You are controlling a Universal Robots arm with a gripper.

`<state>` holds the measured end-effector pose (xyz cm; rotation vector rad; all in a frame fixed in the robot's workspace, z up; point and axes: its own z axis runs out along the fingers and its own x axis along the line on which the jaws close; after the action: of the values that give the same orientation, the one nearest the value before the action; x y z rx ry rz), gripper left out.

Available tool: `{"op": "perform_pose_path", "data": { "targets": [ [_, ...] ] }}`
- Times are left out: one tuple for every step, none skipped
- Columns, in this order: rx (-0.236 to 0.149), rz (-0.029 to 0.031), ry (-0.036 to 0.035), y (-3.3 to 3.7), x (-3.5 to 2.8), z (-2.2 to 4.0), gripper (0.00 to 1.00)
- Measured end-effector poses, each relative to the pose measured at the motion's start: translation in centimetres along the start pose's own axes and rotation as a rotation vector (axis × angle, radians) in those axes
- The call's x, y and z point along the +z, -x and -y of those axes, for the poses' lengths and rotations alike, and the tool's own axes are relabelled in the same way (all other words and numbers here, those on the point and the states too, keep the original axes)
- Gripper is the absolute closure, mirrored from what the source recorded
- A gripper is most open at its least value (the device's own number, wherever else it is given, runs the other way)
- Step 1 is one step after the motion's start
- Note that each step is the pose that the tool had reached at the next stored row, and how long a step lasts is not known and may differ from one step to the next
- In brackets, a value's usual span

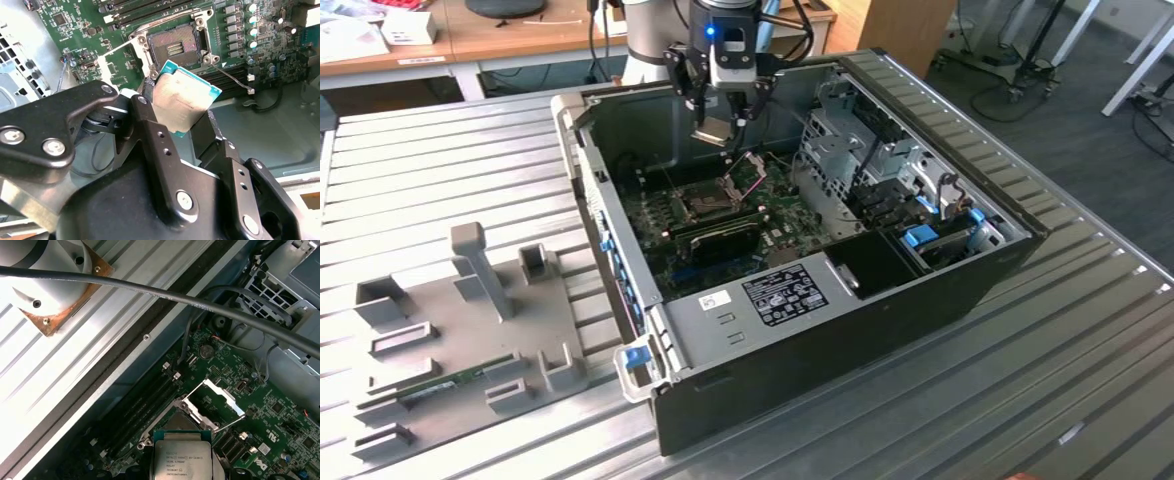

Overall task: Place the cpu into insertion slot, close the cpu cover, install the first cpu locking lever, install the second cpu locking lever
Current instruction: 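Place the cpu into insertion slot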

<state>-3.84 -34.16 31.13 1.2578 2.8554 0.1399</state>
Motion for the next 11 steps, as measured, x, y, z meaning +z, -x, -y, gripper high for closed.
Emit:
{"op": "perform_pose_path", "data": {
  "targets": [
    [0.000, 0.0000, 0.0000, 0.00, 0.00, 0.00, 0.46],
    [0.000, 0.0001, 0.0000, 0.00, 0.00, 0.00, 0.46],
    [0.000, 0.0001, 0.0000, 0.00, 0.00, 0.00, 0.46],
    [0.001, 0.0001, 0.0000, 0.00, 0.00, 0.00, 0.46],
    [0.001, 0.0001, 0.0000, 0.00, 0.00, 0.00, 0.46],
    [0.001, 0.0001, 0.0000, 0.00, 0.00, 0.00, 0.46],
    [0.001, 0.0001, 0.0001, 0.00, 0.00, 0.00, 0.46],
    [0.001, 0.0001, 0.0000, 0.00, 0.00, 0.00, 0.46],
    [0.002, 0.0001, 0.0000, 0.00, 0.00, 0.00, 0.46],
    [0.003, 0.0002, 0.0001, 0.00, 0.00, 0.00, 0.46],
    [0.005, 0.0005, 0.0002, 0.00, 0.00, 0.00, 0.46]
  ]
}}
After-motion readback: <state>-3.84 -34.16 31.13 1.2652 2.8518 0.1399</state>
